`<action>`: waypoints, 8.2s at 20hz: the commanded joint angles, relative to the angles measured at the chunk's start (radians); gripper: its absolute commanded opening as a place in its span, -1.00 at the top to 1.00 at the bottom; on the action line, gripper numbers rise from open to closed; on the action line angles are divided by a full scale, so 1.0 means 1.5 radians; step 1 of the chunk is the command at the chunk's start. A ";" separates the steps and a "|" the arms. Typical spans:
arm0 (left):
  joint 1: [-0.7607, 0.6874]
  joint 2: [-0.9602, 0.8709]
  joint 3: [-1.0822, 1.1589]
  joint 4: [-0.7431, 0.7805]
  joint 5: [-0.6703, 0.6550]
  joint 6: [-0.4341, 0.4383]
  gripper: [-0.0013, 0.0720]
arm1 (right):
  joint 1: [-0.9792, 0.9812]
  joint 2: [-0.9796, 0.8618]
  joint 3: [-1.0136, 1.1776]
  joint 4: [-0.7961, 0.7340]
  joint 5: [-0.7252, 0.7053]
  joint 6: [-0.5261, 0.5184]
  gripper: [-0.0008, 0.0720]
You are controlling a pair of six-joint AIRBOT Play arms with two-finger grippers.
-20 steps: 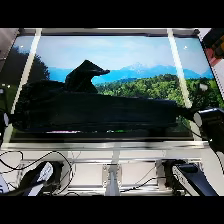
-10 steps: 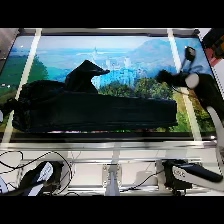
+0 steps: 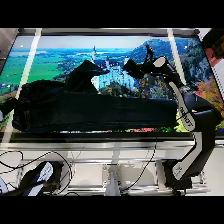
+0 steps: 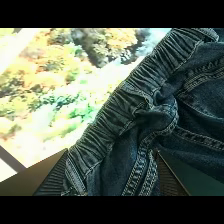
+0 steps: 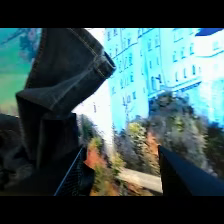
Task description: Fold the clothes and pants, and hang the long-sleeved shirts on hangers.
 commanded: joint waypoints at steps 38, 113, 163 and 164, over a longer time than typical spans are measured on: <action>0.001 -0.018 0.007 -0.006 0.002 -0.003 -0.25 | 0.157 -0.175 0.172 0.051 -0.234 0.156 0.90; 0.293 -0.461 0.487 -0.669 -0.354 0.633 0.87 | -0.110 0.183 0.172 -0.460 0.135 0.021 0.90; 0.270 -0.440 0.487 -0.715 -0.373 0.624 -0.98 | -0.172 0.087 0.031 -0.501 0.199 -0.031 -0.72; 0.270 -0.432 0.487 -0.708 -0.357 0.624 -0.98 | -0.172 0.087 0.040 -0.501 0.200 -0.031 -0.72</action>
